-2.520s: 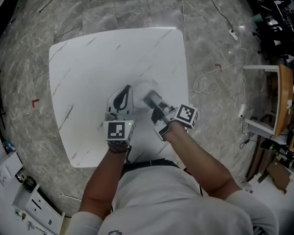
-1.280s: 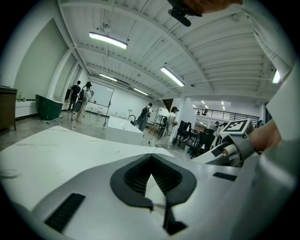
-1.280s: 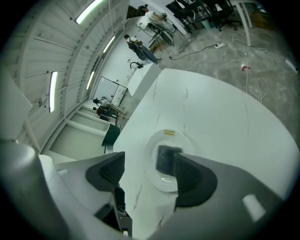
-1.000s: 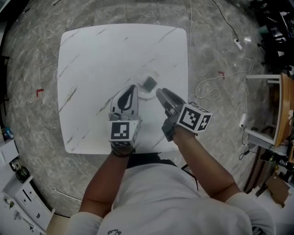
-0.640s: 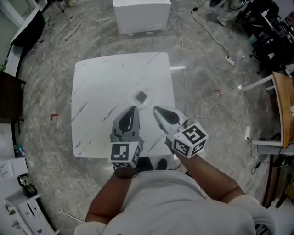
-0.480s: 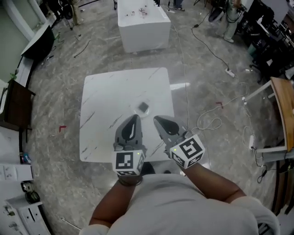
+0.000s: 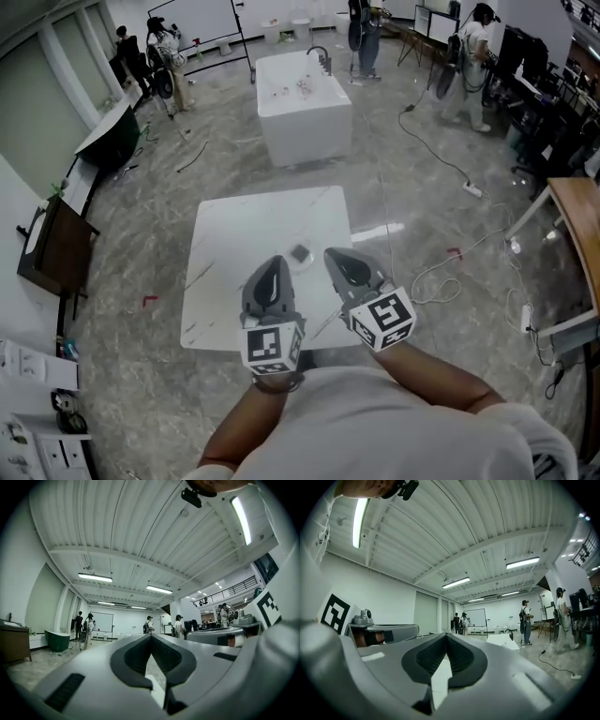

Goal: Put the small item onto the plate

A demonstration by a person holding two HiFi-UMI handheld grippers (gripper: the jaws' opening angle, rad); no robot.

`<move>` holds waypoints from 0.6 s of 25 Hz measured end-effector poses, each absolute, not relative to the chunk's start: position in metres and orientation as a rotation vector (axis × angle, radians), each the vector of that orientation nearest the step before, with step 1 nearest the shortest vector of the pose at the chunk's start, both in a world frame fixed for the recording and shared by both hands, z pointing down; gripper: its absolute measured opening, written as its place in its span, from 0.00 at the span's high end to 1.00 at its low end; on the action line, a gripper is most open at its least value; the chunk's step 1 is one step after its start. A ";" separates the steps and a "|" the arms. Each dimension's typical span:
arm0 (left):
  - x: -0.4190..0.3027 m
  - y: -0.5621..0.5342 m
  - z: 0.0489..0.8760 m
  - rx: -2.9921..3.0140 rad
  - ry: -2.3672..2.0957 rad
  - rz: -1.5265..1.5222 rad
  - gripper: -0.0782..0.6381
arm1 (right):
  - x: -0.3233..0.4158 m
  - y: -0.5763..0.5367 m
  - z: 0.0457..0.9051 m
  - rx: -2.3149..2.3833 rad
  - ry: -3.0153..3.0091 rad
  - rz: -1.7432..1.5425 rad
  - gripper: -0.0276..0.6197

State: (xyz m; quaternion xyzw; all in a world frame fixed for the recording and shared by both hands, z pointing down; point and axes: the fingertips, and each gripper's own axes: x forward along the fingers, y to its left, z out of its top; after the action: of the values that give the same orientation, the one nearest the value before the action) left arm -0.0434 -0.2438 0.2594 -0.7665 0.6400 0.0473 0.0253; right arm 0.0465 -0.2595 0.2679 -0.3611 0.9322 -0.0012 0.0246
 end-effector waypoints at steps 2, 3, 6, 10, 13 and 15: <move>-0.042 -0.243 0.258 -2.357 1.981 0.156 0.88 | 0.052 -0.258 0.265 -1.125 2.870 -0.011 0.95; -0.043 -0.244 0.259 -2.357 1.987 0.156 0.88 | 0.053 -0.258 0.263 -1.134 2.863 -0.010 0.95; -0.046 -0.249 0.259 -2.362 2.000 0.159 0.88 | 0.058 -0.264 0.260 -1.164 2.849 -0.010 0.95; -0.048 -0.249 0.257 -2.364 1.997 0.161 0.88 | 0.060 -0.269 0.260 -1.184 2.842 -0.034 0.95; -0.048 -0.250 0.257 -2.359 2.005 0.157 0.88 | 0.061 -0.270 0.260 -1.183 2.846 -0.024 0.95; -0.045 -0.252 0.258 -2.352 2.007 0.155 0.88 | 0.065 -0.273 0.263 -1.181 2.849 -0.031 0.95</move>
State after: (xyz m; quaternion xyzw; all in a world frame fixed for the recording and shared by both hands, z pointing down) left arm -0.0455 -0.2523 0.2580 -0.7596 0.6481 0.0501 0.0226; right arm 0.0649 -0.2733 0.2635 -0.3828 0.9233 -0.0101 0.0284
